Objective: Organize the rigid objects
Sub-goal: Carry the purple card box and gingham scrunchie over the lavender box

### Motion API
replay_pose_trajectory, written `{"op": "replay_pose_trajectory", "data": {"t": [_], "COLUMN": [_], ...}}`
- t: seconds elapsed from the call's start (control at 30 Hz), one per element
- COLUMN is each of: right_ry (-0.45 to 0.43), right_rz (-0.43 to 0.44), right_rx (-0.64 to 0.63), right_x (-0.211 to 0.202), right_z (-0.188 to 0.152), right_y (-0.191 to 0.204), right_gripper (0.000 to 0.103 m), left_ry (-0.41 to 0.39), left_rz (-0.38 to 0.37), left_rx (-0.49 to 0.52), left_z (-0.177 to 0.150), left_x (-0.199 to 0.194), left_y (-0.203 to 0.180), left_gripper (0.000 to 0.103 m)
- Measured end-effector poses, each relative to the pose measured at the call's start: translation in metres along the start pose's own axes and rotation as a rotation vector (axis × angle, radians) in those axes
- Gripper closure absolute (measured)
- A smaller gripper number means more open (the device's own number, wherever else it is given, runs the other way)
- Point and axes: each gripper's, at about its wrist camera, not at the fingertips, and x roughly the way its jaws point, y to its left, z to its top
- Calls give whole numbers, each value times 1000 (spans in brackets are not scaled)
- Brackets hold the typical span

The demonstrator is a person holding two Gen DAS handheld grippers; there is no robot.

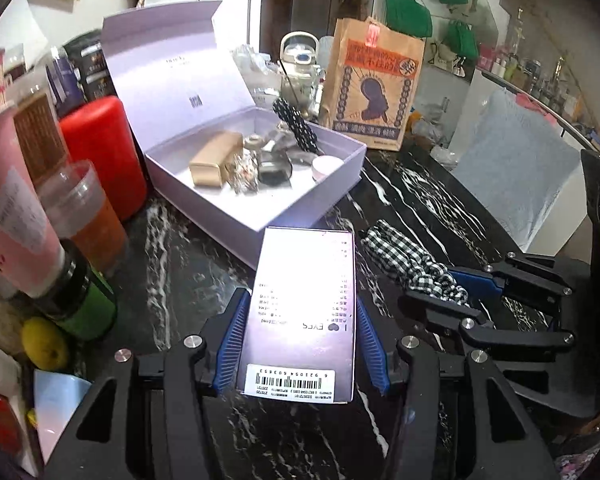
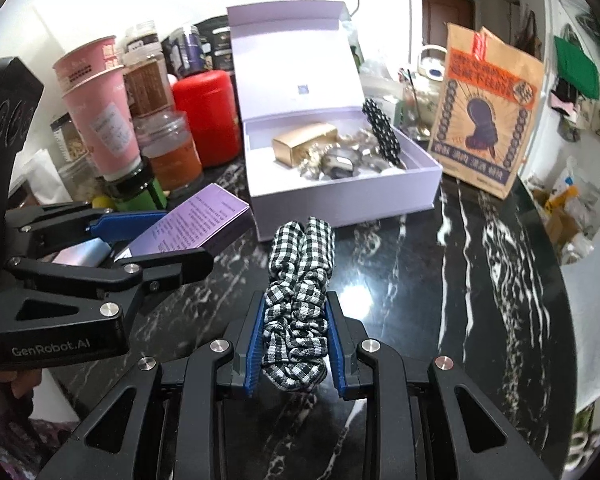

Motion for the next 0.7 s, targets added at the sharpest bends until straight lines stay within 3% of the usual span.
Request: {"op": "replay_pose_trajectory", "data": {"t": [0.7], "right_ry": [-54], "right_rz": [45], "right_rx": [-77], "right_x": [10], "right_z": [58], "right_y": [-11], "right_gripper": [76], "left_ry": [-50], "left_rz": [17], "left_rx": [30], "left_z": [56], "left_x": [12], "left_y": [19], "left_gripper": [51]}}
